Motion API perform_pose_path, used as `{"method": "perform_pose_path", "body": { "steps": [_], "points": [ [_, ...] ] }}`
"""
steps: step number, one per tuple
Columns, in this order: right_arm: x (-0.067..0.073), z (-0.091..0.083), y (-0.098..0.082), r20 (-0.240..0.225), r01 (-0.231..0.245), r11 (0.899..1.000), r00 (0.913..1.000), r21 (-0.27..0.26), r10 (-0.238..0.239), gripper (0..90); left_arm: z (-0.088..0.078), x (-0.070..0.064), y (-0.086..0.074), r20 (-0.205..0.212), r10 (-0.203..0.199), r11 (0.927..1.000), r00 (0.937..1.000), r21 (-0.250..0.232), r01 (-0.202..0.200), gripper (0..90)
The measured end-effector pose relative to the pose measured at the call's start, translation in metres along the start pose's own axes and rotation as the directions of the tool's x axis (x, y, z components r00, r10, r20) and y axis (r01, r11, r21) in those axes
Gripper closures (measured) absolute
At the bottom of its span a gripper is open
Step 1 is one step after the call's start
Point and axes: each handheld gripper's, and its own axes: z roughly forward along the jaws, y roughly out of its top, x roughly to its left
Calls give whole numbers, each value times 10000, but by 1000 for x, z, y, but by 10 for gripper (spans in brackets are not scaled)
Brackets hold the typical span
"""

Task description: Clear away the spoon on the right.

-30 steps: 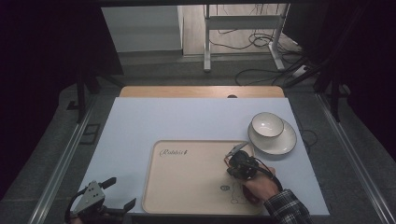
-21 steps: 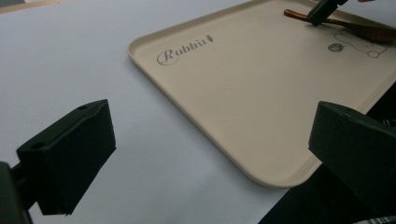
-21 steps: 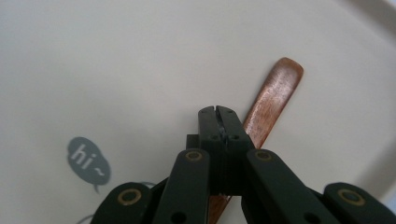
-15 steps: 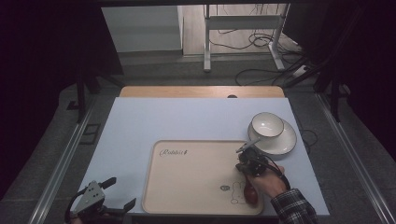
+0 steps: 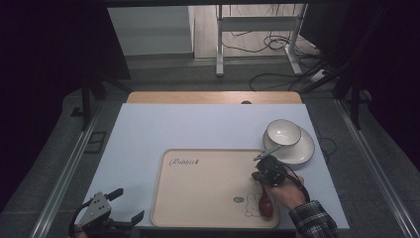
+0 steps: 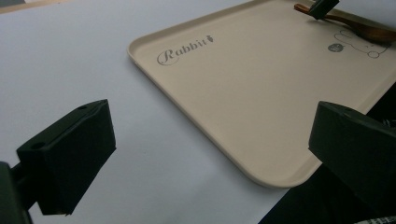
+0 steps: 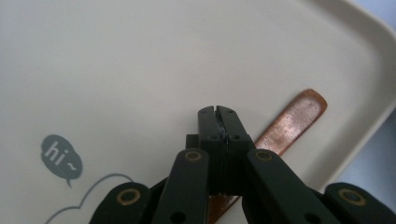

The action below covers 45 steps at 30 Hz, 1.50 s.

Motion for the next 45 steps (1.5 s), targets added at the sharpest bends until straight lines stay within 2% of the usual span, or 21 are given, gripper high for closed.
{"method": "perform_pose_path", "body": {
  "steps": [13,18,31,45],
  "points": [
    [13,-15,3,-7,394,9965,9992,-733,-395,670,0,0,0,-1,15,10000,10000,7,-15,1],
    [15,-23,2,16,381,9940,9993,-1022,-381,599,0,0,0,-2,14,10000,10000,8,-14,1],
    [17,-41,-8,70,263,9864,9997,-1625,-255,481,0,0,0,-16,43,10000,10000,12,-43,1],
    [17,-49,-24,136,79,9774,9999,-2111,-51,363,0,0,0,-12,40,10000,10000,26,-40,1]
  ]
}}
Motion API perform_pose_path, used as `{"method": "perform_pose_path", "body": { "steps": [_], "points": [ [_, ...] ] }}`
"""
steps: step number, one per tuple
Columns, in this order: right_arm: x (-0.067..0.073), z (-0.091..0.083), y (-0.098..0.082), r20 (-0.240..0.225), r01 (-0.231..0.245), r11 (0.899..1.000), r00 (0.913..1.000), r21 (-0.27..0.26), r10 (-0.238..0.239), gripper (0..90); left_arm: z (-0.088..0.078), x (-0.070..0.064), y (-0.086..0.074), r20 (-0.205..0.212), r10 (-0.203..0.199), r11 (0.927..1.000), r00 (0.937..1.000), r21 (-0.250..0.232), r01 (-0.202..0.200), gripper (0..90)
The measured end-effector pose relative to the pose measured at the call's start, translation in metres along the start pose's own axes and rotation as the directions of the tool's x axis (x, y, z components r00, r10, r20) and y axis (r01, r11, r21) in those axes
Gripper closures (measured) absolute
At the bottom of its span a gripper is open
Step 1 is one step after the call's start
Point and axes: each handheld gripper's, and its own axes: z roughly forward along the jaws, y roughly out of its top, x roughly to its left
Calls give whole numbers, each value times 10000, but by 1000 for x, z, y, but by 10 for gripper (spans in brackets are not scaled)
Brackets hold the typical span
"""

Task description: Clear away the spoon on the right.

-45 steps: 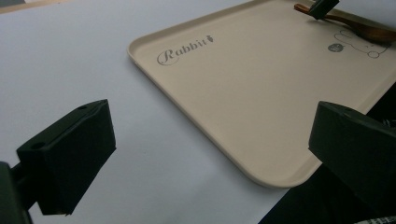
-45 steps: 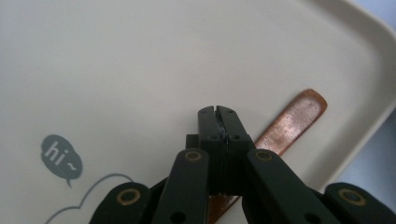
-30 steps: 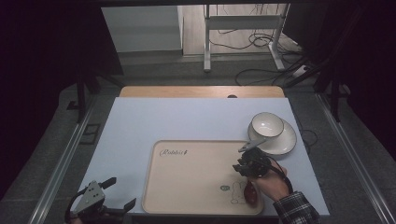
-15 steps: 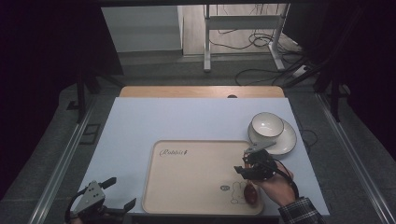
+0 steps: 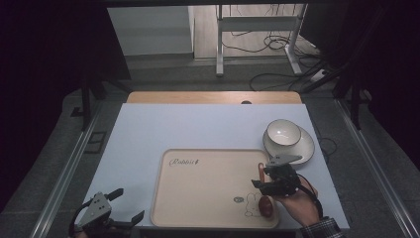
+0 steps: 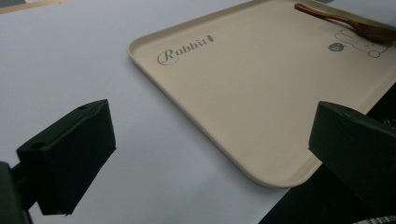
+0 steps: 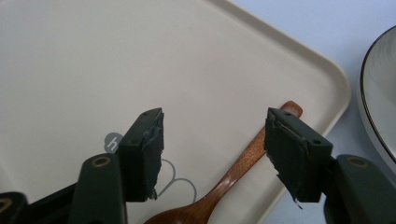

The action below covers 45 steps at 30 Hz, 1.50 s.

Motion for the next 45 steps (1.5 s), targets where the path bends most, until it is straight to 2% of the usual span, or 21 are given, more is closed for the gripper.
{"method": "perform_pose_path", "body": {
  "steps": [11,27,36,45],
  "points": [
    [-1,-8,-14,65,-186,9988,9998,-455,189,252,0,0,0,-8,2,10000,10000,9,-2,1],
    [4,-24,-31,198,8,9945,9998,-1049,12,82,0,0,0,-4,14,10000,10000,31,-14,1],
    [8,-33,-42,479,-77,9917,9988,-1287,140,1,0,-1,0,2,26,10000,10000,64,-26,2],
    [5,-42,-61,597,-241,9834,9976,-1800,354,0,1,-1,0,5,22,10000,10000,77,-22,2]
  ]
}}
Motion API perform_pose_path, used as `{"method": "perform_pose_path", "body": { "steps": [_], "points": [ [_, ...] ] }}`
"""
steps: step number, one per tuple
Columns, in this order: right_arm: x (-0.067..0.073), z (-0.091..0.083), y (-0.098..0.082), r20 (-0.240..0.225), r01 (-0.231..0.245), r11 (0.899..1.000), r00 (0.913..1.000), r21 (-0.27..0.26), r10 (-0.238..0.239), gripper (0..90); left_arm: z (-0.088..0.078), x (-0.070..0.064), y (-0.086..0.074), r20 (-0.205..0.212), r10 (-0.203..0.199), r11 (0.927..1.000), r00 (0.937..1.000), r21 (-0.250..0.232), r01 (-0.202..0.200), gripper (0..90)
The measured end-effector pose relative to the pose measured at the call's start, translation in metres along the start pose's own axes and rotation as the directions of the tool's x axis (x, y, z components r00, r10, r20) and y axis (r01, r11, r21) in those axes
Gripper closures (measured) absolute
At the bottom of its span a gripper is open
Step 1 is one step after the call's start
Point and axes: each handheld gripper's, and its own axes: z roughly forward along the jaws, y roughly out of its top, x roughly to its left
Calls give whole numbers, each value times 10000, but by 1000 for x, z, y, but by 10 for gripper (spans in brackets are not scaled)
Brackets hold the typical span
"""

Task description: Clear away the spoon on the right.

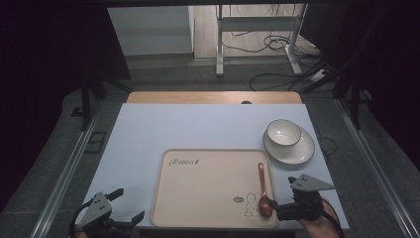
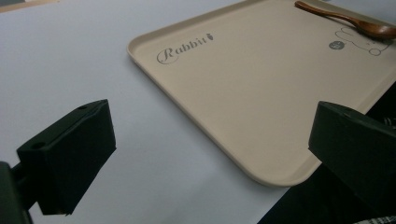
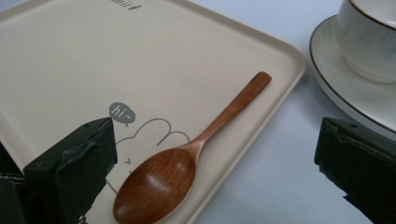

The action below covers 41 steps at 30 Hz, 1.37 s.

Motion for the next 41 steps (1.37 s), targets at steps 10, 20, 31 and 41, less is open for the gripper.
{"method": "perform_pose_path", "body": {
  "steps": [10,20,31,41],
  "points": [
    [-3,-13,-15,393,-42,9999,9992,-121,46,0,0,0,0,3,5,10000,10000,9,-5,2],
    [-5,-25,-28,887,-168,9986,9958,-504,212,0,0,0,0,2,0,10000,10000,13,0,2],
    [-7,-27,-45,1201,-130,9998,9927,-160,148,0,0,0,0,-11,-11,10000,10000,6,11,2],
    [-7,-26,-49,1334,-67,9998,9911,197,41,0,1,0,0,-5,-23,10000,10000,52,23,2]
  ]
}}
